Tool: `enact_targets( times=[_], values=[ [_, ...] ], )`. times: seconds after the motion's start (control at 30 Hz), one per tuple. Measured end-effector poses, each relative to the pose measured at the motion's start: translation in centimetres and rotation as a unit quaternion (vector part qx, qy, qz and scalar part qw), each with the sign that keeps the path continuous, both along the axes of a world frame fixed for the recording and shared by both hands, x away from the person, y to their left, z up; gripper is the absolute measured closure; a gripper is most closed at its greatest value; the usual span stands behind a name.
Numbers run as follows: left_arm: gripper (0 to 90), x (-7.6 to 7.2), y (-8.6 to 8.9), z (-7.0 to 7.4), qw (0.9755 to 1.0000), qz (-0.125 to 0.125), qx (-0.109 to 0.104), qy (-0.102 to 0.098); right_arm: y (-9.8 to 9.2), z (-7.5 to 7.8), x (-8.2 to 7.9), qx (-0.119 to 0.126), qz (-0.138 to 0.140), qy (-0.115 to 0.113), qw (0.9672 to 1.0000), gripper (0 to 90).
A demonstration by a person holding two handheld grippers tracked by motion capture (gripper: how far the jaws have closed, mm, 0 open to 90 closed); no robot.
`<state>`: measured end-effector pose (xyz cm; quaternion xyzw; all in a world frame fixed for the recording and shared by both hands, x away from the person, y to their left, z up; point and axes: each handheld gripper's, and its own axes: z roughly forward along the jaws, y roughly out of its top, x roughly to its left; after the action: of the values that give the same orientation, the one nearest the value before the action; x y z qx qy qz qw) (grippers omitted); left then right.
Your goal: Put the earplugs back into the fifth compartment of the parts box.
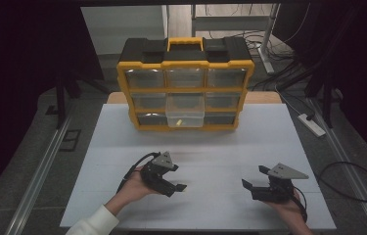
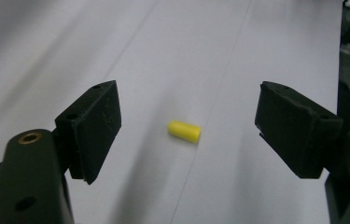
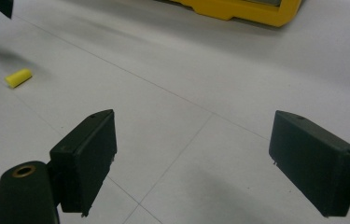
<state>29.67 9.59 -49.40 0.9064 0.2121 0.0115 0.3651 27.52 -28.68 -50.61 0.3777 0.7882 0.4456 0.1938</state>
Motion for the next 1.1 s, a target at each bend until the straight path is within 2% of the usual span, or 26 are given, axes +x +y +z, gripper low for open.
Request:
enact_targets(
  times=[0.13,0.3,0.47,0.67,0.77,0.87,1.0,1.1],
  values=[
    [22.0,0.2,-0.8,-0.8,0.9994,-0.018,0.027,0.009,0.0,0.0,0.0,-0.001,0.001,-0.001,1.0,15.5],
    [21.9,0.5,-1.3,-1.7,0.9983,-0.027,0.049,0.015,0.0,0.0,0.0,0.0,0.001,-0.001,1.0,15.6],
    [21.8,0.9,-1.6,-2.2,0.9976,-0.028,0.06,0.019,0.0,0.0,0.0,-0.001,0.001,0.0,1.0,15.5],
    [23.3,0.9,-2.2,-2.8,0.9958,-0.041,0.081,0.016,0.0,0.0,0.0,-0.002,0.001,0.0,1.0,15.5],
    [28.2,0.8,-2.3,-2.8,0.9949,-0.049,0.088,0.007,0.0,0.0,0.0,-0.002,0.001,-0.001,1.0,15.6],
    [39.2,0.5,-2.4,-2.7,0.994,-0.055,0.094,-0.007,0.0,0.0,0.0,-0.003,0.002,0.0,1.0,15.6],
    [50.7,0.5,-2.4,-2.6,0.9934,-0.055,0.1,-0.016,0.0,0.0,0.0,-0.003,0.002,0.0,1.0,15.6],
    [59.4,0.6,-2.3,-2.6,0.9936,-0.053,0.099,-0.015,0.0,0.0,0.0,-0.004,0.002,-0.001,1.0,15.6]
  ],
)
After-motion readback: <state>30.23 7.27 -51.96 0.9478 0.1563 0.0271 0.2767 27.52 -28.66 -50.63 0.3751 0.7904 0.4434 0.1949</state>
